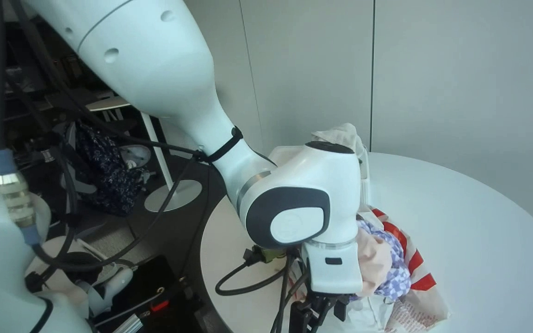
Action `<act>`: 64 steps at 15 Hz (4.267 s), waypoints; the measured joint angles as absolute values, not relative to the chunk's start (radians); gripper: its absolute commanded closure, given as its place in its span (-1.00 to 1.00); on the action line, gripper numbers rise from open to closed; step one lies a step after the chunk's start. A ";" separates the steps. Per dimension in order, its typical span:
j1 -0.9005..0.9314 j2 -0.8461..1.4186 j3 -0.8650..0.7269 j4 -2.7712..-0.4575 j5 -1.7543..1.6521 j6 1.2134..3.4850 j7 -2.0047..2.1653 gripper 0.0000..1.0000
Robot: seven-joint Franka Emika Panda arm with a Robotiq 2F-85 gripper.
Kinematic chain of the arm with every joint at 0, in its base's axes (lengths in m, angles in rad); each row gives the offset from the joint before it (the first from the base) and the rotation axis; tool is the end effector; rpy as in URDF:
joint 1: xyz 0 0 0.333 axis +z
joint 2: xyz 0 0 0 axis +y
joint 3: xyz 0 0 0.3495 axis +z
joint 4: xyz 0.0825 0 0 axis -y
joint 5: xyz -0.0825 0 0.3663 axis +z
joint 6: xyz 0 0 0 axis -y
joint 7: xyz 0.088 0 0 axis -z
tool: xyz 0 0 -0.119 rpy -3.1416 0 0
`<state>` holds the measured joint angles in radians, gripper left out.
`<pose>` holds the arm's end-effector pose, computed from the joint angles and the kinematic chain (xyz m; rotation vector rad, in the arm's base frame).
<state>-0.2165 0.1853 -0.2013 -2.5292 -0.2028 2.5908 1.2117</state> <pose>0.4070 -0.1802 0.2346 2.2247 -1.9687 -0.0921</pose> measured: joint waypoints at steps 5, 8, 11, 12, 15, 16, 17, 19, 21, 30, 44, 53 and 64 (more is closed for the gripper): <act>-0.135 0.248 -0.272 -2.473 -0.259 2.684 1.298 -1.00; -0.104 0.265 -0.285 -2.449 -0.258 2.717 1.306 -1.00; -0.073 0.265 -0.282 -2.442 -0.249 2.757 1.307 -1.00; -0.065 0.266 -0.278 -2.442 -0.240 2.766 1.306 -1.00; -0.043 0.285 -0.269 -2.440 -0.213 2.772 1.304 -1.00; -0.038 0.298 -0.269 -2.439 -0.208 2.772 1.304 -1.00; -0.034 0.313 -0.271 -2.437 -0.207 2.772 1.305 -1.00; -0.024 0.341 -0.284 -2.431 -0.209 2.773 1.306 -1.00; -0.003 0.358 -0.313 -2.428 -0.215 2.773 1.307 -1.00; 0.104 0.385 -0.416 -2.422 -0.277 2.772 1.327 0.46; 0.124 0.245 -0.378 -2.378 -0.407 2.321 1.337 0.91; 0.062 -0.033 -0.210 -2.349 -0.670 1.955 1.521 0.95; -0.001 -0.302 -0.071 -2.383 -0.712 2.003 1.532 -0.06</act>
<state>-0.0008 -0.3023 -0.0710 -2.3829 -0.7124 2.0029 1.5320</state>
